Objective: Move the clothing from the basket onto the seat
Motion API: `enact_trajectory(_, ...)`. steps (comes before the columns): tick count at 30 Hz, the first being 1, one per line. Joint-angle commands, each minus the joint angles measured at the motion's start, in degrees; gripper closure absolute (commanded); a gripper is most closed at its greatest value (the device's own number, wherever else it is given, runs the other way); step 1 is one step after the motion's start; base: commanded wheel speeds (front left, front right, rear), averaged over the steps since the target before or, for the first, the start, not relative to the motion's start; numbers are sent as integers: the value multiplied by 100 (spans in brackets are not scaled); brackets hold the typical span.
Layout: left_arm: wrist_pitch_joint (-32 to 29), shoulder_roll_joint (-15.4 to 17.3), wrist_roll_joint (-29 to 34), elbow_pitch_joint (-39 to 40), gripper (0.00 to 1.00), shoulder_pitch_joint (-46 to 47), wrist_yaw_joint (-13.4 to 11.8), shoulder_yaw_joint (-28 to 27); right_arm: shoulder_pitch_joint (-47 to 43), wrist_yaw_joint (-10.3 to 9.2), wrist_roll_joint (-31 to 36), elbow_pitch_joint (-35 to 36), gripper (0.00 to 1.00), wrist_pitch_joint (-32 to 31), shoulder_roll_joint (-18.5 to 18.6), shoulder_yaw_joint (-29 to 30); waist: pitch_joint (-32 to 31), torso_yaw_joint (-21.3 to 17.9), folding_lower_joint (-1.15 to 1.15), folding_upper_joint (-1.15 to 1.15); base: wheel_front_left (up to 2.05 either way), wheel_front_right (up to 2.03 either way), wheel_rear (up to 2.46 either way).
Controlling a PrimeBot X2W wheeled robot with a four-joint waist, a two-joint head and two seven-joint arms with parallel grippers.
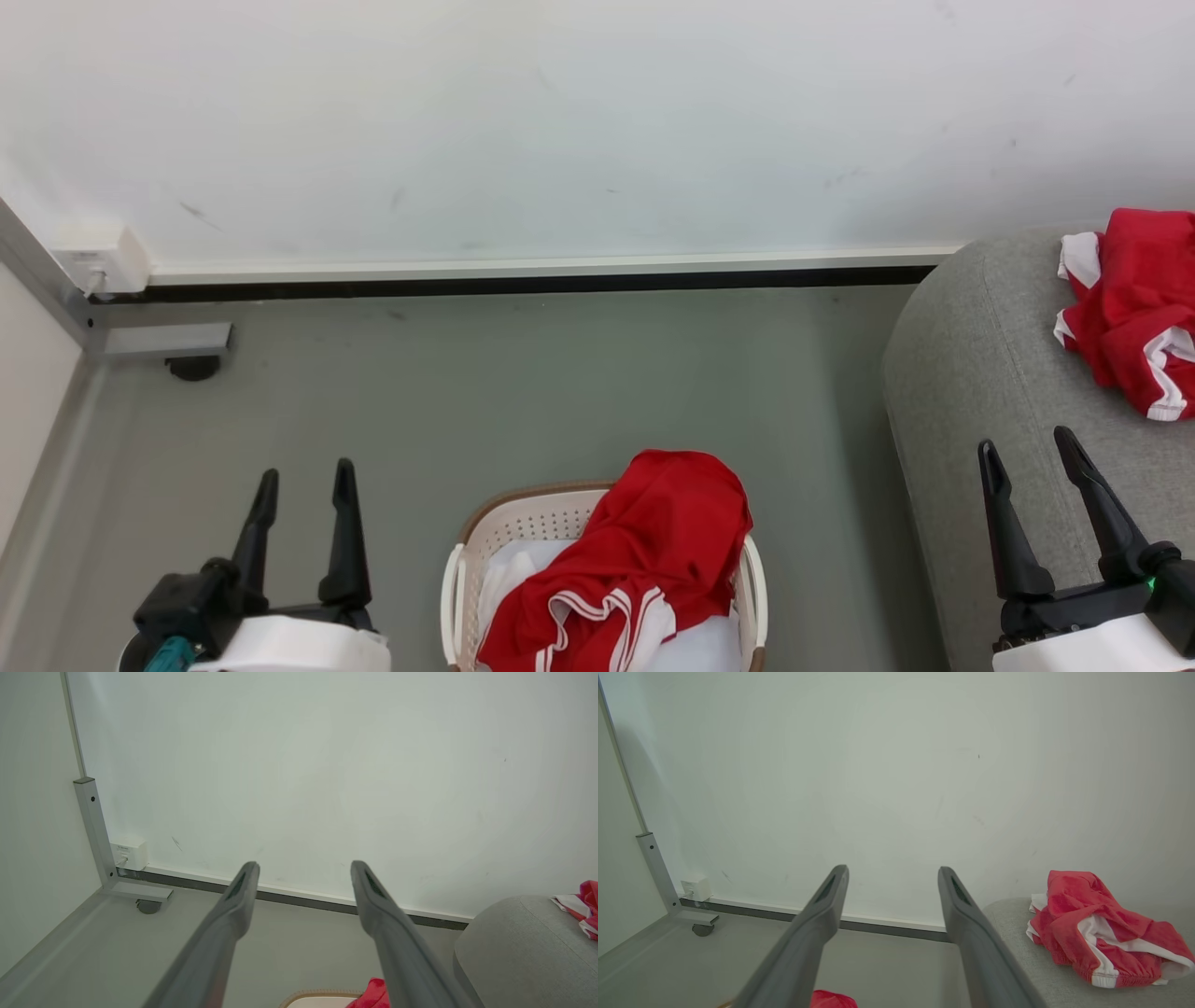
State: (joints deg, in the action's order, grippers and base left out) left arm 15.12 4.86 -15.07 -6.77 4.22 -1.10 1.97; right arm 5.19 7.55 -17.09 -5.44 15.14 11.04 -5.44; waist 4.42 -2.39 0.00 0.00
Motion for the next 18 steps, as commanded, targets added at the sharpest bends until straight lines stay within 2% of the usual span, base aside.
enact_trajectory(1, 4, -32, 93, -39, 0, 16, 77, -68, -9, -13, 53, -23, 0, 0, -26, 27, 33, 6, 0, 0, 0, 0, 0)
enact_trajectory(7, 5, -148, 310, -125, 0, 185, 325, -225, 145, -13, 123, -21, 0, -1, -80, 13, 92, -19, 0, 0, 0, 0, 0)
enact_trajectory(18, 5, -189, 437, -228, 0, 236, 485, -329, 148, -13, 72, -80, 0, -1, -122, -29, 98, -86, 0, 0, 0, 0, 0)
